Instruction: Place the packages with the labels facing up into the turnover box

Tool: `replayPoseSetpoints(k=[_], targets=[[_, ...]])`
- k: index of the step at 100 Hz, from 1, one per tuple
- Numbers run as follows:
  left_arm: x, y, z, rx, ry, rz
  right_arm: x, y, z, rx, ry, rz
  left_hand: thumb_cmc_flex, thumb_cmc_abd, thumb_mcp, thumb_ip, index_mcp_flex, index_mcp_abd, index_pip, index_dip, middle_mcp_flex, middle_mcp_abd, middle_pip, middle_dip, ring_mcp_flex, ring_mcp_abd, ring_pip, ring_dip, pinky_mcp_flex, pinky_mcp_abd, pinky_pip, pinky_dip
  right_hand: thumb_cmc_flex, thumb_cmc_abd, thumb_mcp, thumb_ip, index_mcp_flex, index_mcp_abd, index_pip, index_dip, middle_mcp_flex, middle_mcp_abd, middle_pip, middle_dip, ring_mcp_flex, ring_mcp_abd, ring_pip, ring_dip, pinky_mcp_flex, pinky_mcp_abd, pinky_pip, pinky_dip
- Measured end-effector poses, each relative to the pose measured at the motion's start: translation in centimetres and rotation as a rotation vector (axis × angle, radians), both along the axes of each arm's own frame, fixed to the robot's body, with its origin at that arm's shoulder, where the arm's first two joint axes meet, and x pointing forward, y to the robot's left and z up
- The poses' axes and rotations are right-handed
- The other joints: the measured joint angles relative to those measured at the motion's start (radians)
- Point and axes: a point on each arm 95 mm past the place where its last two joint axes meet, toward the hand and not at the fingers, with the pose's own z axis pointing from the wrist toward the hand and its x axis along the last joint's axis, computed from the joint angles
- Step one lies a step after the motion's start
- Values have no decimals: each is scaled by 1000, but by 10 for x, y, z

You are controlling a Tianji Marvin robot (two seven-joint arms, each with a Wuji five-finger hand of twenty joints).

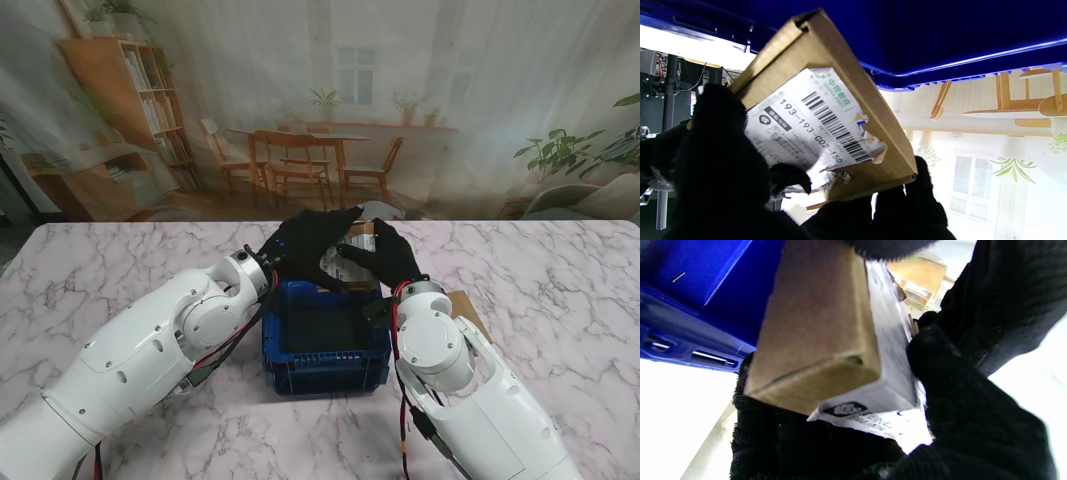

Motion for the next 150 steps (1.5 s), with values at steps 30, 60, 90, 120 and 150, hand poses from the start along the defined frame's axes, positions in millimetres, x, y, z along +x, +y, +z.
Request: replayPoseSetpoints(k=[30,60,90,120,150], targets=[[-4,2,6,22,-15,0,-1,3,2,15,2,7,1,3,14,-1,8,-25,1,8,24,-14,-82,-98,10,18,-10,-15,5,8,-2,12,0,15,9,12,-100,-65,-252,-6,-5,10,-2,-1,-4,3,0,0,-1,0,-7,0],[-3,6,7,65,-22,-20,0,6,1,41,27,-3,-82,43,2,-6,-4,-20,-48,-203,-1,65,-453,-481,-89,51,-151,-273,-59,17,-85,-27,0,15,34,12,-116,-50,-290,6,-2,26,-2,-1,3,5,2,5,2,2,-11,0],[-2,5,7,147,-77,-29,0,7,-2,56,56,-40,-130,63,2,-13,-5,-18,-55,-215,-20,89,-477,-618,-137,62,-208,-362,-89,18,-143,-86,0,16,49,13,-136,-49,-298,19,-1,40,-2,-4,5,8,2,6,21,13,-25,-1],[-7,9,2,143,-74,-17,6,6,4,76,52,-71,-110,62,3,-13,-4,-26,-71,-234,-20,102,-477,-624,-148,75,-211,-384,-93,29,-153,-97,-1,28,49,13,-139,-13,-305,21,25,40,-2,-6,32,-23,15,31,39,13,-25,-11],[-1,7,0,116,-58,4,3,6,6,115,94,-35,-59,14,6,7,-4,9,-48,99,-19,80,-423,-373,-120,66,-166,-363,-57,28,-124,-98,-2,58,56,19,-153,12,-328,23,28,50,-2,-6,45,-42,85,44,44,13,-25,-16]])
